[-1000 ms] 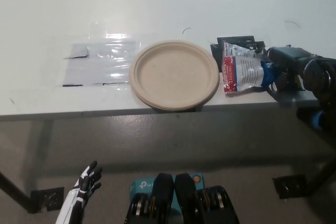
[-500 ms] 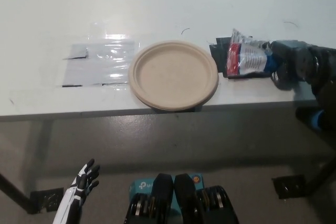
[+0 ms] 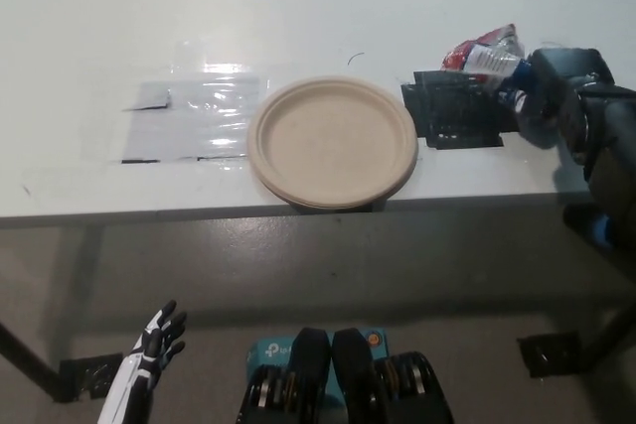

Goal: The robot picks up a small bag of sunflower seeds on the right hand side and take it to the empty plate on the left hand side then pours some sunflower seeds on to the plate.

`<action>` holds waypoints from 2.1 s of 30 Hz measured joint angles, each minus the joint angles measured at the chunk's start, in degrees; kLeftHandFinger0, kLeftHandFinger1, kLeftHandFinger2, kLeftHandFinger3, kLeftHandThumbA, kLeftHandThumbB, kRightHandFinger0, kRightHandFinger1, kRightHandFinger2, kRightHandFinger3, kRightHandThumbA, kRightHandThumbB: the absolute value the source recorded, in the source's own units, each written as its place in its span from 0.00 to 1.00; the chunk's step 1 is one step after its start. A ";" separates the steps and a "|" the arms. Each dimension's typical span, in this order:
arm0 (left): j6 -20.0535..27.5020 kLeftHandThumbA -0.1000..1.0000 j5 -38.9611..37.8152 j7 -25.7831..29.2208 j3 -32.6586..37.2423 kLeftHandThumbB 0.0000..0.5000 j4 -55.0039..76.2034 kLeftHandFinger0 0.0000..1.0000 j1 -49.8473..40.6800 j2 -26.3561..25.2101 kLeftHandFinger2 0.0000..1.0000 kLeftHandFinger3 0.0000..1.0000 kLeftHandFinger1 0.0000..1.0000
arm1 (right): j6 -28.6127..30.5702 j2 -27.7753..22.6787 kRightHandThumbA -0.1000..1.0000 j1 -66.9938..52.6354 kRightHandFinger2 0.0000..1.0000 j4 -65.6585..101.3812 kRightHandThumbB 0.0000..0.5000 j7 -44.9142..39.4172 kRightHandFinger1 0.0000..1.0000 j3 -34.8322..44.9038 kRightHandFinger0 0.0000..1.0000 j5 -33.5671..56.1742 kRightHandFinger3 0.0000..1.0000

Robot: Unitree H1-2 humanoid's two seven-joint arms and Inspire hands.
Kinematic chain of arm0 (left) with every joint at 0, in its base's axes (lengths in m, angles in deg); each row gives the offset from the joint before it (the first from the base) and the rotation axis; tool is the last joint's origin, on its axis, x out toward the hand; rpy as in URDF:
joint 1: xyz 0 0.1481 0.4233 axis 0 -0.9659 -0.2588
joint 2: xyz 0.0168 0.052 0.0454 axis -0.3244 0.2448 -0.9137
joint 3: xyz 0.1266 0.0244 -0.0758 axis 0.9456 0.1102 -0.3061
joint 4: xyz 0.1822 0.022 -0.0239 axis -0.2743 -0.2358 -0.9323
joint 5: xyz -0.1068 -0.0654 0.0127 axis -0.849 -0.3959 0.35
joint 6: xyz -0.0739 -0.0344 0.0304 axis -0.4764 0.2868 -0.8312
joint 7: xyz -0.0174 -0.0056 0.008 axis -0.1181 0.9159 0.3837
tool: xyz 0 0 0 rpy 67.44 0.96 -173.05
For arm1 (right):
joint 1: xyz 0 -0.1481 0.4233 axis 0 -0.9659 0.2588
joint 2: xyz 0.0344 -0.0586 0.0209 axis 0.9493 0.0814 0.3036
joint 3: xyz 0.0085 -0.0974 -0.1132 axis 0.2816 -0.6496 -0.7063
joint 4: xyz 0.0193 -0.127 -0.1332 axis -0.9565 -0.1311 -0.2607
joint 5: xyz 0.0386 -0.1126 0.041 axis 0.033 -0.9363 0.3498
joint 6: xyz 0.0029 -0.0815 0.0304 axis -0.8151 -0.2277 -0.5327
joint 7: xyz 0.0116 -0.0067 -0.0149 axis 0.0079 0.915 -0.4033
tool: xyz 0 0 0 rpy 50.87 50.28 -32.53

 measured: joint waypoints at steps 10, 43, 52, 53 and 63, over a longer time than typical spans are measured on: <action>0.02 0.98 -0.56 -0.08 -0.97 0.25 0.02 1.00 0.49 -0.07 1.00 1.00 1.00 | 8.56 2.77 0.00 -0.68 0.47 -5.74 0.21 13.54 0.00 5.25 0.00 1.95 0.30; 0.15 0.95 -2.57 -0.73 -1.06 0.20 0.11 1.00 0.54 -0.82 1.00 1.00 1.00 | 27.47 2.11 0.00 -5.22 0.78 1.11 0.46 38.98 0.29 -14.61 0.00 -8.61 0.53; 0.11 0.94 -2.66 -0.76 -1.05 0.19 0.53 1.00 0.97 -0.97 1.00 1.00 1.00 | 25.71 0.54 0.00 -3.75 0.67 2.87 0.52 41.39 0.21 -20.92 0.00 -15.22 0.32; 0.11 0.94 -2.69 -0.76 -1.05 0.20 0.57 1.00 1.05 -1.01 1.00 1.00 1.00 | 25.57 0.49 0.00 -3.69 0.67 2.88 0.52 41.55 0.23 -21.17 0.00 -15.56 0.28; 0.01 0.93 -3.04 -0.77 -0.95 0.16 0.88 1.00 1.96 -1.18 1.00 1.00 1.00 | 24.98 -1.43 0.00 -3.42 0.65 4.75 0.57 41.93 0.20 -22.56 0.00 -19.32 0.22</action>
